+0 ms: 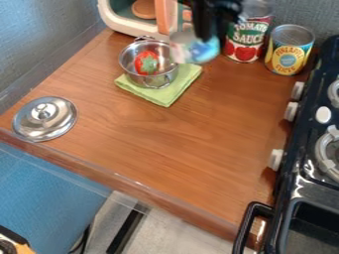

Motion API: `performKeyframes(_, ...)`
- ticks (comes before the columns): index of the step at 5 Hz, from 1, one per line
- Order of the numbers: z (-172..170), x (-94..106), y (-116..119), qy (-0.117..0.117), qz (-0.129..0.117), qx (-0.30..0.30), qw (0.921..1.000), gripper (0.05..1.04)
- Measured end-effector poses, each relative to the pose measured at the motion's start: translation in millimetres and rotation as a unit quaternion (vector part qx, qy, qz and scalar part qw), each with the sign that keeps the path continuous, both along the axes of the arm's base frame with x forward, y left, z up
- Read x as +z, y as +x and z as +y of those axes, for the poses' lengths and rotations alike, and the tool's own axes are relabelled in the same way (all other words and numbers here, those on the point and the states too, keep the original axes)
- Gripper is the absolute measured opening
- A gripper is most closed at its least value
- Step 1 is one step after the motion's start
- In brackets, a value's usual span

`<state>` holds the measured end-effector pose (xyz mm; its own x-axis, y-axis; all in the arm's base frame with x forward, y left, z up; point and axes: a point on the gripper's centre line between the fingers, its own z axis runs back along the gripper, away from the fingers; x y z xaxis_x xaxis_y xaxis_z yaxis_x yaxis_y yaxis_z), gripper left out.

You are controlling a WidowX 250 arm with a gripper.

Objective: Move the can to the left side of the pan

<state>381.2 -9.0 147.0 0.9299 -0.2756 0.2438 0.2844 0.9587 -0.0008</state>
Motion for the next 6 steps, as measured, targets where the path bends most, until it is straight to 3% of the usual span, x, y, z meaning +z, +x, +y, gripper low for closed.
performKeyframes(2, 96.1, 14.2, -13.6, -0.006, -0.009, 0.095, 0.9954, 0.062)
performKeyframes(3, 123.8, 6.9, -15.2, -0.011, -0.008, 0.118, 0.9930, 0.062)
performKeyframes(5, 169.1, -39.5, -33.2, 0.021, 0.013, 0.163, 0.9863, 0.062)
performKeyframes(6, 180.6, -49.8, -38.6, 0.030, 0.009, 0.176, 0.9839, 0.062)
